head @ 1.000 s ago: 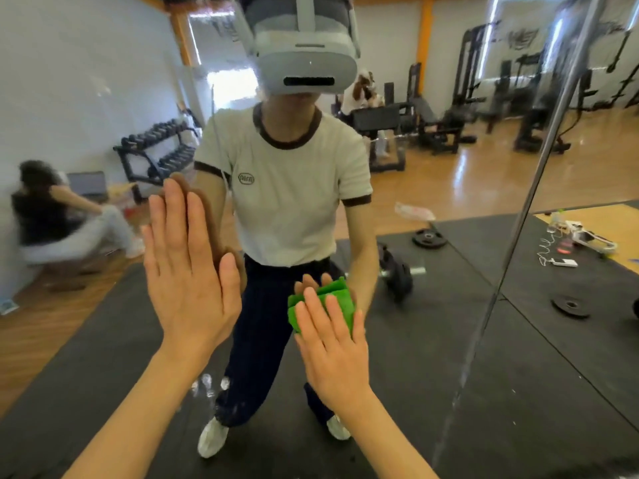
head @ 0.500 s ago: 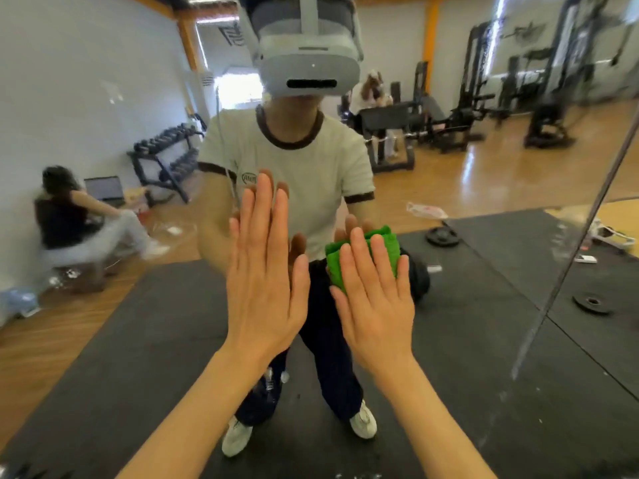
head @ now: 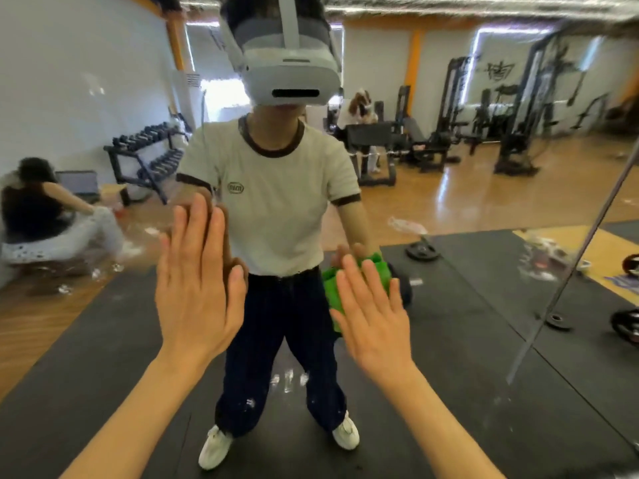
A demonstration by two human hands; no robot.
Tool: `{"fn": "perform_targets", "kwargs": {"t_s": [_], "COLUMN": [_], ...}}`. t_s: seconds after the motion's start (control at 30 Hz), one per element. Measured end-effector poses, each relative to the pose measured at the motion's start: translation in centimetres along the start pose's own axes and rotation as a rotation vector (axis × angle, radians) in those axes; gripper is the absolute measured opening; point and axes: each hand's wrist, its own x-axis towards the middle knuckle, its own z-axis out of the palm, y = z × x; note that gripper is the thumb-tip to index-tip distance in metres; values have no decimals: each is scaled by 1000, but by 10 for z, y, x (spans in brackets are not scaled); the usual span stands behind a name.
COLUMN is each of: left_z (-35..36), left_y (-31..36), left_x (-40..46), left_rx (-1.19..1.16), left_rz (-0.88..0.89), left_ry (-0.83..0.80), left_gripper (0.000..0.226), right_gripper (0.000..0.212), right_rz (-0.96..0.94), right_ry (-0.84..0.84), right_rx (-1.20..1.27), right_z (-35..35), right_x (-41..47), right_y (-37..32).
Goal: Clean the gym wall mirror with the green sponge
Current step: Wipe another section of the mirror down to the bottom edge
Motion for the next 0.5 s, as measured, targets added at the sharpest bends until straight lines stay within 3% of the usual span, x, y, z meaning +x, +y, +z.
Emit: {"fn": "perform_targets", "kwargs": {"t_s": [0.1,0.17,0.2,0.27,0.33,0.37,0.43,0.5], "left_z": [1,2,3,2,2,2,2,3], "left_y": [-1,-1,0,-1,-2,-2,-3,-3], "left_x": [-1,-1,-1,0,-1,-2,-3,-4], "left_rx": [8,29,36,36,28,25,23,33], "left_rz": [19,19,12,-3,1,7,13,14], "left_ry": [2,13,12,2,-6,-7,-13,-12], "left_gripper": [68,69,68,64,63,64,66,68], "right_gripper": [55,55,55,57,63,66,64,56], "right_rz": [491,664,609,266,-61,-127,-26,299], "right_ry": [61,105,89,9,-31,-19,-2,32], "right_rx": [118,199,215,153,53,10,-1,86], "right_z": [-14,-12,-7,4,11,10,3,-10], "right_x": [-10,9,17,22,16,14,6,3], "right_y": [33,4,-23,-72,-77,-61,-17,20]}}
